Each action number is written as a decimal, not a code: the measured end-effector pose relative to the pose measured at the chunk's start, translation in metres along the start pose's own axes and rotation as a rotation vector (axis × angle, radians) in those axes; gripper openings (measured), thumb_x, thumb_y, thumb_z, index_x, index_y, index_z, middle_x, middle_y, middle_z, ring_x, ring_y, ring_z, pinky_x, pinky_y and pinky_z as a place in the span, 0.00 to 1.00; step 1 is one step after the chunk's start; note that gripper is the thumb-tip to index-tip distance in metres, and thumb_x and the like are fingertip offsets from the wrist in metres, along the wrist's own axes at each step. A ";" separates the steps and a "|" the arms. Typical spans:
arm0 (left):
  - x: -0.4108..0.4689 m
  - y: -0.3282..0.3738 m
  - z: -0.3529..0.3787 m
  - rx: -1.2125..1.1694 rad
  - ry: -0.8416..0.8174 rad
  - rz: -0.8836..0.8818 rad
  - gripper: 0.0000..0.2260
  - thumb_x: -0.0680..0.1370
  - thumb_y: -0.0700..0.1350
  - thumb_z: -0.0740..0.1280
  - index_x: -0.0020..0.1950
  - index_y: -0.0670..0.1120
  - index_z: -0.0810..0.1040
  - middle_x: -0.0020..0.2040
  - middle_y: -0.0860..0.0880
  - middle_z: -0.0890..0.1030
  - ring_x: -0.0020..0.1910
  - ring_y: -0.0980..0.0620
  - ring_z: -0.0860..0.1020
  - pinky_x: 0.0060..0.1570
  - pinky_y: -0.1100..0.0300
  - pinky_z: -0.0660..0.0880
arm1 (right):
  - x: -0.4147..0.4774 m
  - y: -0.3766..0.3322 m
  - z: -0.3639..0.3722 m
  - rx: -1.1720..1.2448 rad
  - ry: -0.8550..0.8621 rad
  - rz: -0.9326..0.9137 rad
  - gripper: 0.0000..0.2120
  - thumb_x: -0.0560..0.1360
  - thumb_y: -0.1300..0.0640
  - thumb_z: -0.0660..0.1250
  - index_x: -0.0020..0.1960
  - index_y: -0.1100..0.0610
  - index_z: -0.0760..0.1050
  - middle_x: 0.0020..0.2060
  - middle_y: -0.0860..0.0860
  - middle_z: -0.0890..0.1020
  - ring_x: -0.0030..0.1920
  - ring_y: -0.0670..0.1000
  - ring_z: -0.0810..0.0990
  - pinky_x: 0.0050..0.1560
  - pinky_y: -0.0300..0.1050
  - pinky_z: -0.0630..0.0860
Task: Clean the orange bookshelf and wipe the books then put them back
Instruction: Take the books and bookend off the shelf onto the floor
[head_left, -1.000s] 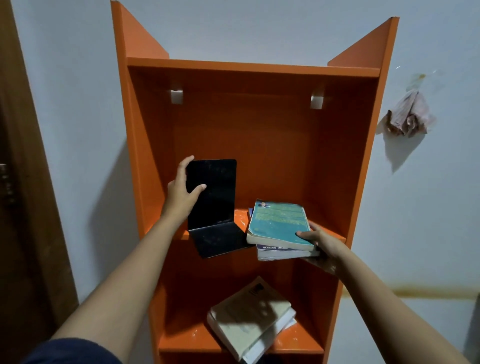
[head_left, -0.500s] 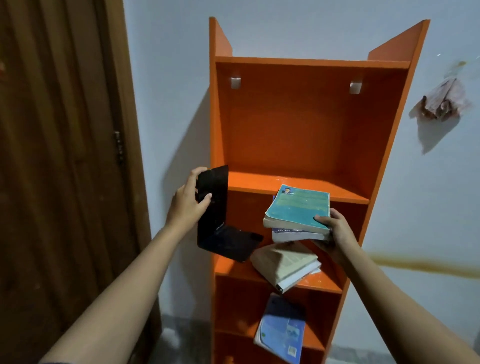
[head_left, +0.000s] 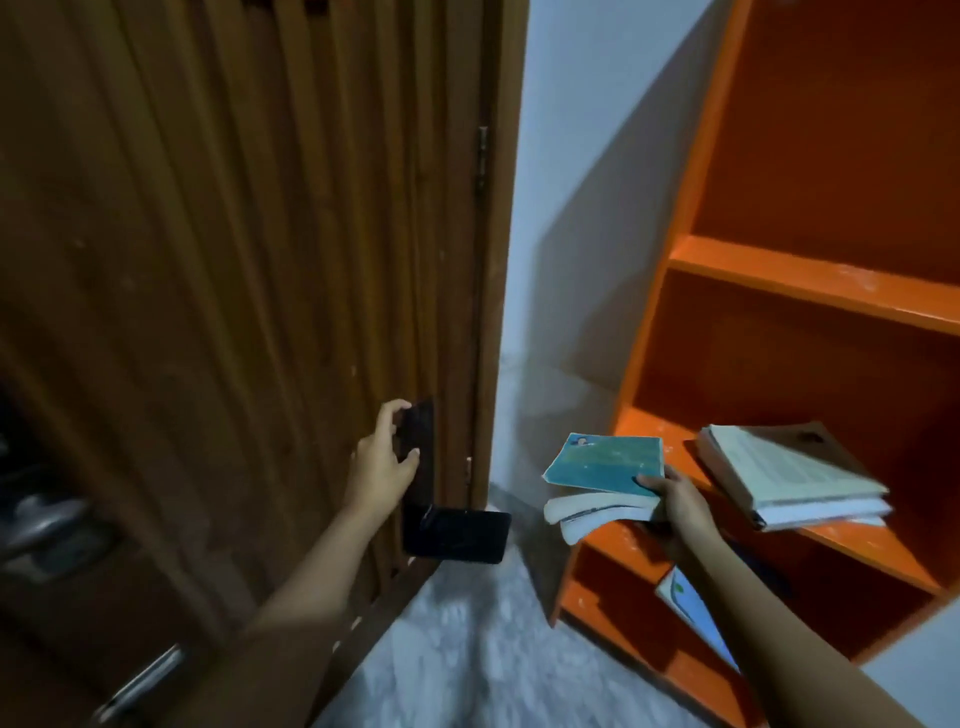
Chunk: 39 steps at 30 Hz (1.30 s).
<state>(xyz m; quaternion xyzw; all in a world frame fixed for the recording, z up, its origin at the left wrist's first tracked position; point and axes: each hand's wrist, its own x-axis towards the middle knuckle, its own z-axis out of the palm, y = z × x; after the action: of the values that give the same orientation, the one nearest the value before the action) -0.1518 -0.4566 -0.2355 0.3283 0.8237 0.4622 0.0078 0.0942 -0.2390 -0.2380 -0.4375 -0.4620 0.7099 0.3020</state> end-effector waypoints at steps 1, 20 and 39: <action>-0.003 -0.012 0.000 0.032 0.015 -0.036 0.23 0.74 0.38 0.69 0.63 0.55 0.66 0.54 0.47 0.80 0.37 0.47 0.79 0.32 0.62 0.70 | 0.009 0.010 0.007 -0.024 -0.016 0.032 0.21 0.73 0.69 0.60 0.63 0.56 0.72 0.49 0.60 0.80 0.37 0.55 0.79 0.29 0.41 0.76; -0.075 -0.219 0.161 0.101 0.376 -0.493 0.24 0.75 0.34 0.63 0.68 0.51 0.65 0.53 0.45 0.79 0.50 0.43 0.78 0.46 0.53 0.75 | 0.229 0.260 0.040 -0.469 -0.334 0.357 0.25 0.75 0.63 0.63 0.70 0.48 0.65 0.57 0.63 0.77 0.37 0.61 0.75 0.22 0.41 0.73; -0.242 -0.537 0.403 0.089 0.458 -0.675 0.15 0.77 0.35 0.65 0.61 0.42 0.65 0.54 0.41 0.79 0.50 0.42 0.77 0.41 0.58 0.70 | 0.342 0.689 -0.043 -0.271 -0.474 0.439 0.32 0.72 0.62 0.70 0.71 0.46 0.62 0.62 0.59 0.76 0.53 0.59 0.81 0.45 0.53 0.81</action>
<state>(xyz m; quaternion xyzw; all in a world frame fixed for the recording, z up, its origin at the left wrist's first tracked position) -0.1212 -0.4756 -0.9482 -0.0717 0.8848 0.4589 -0.0387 -0.0330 -0.2069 -0.9972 -0.3855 -0.5042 0.7720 -0.0343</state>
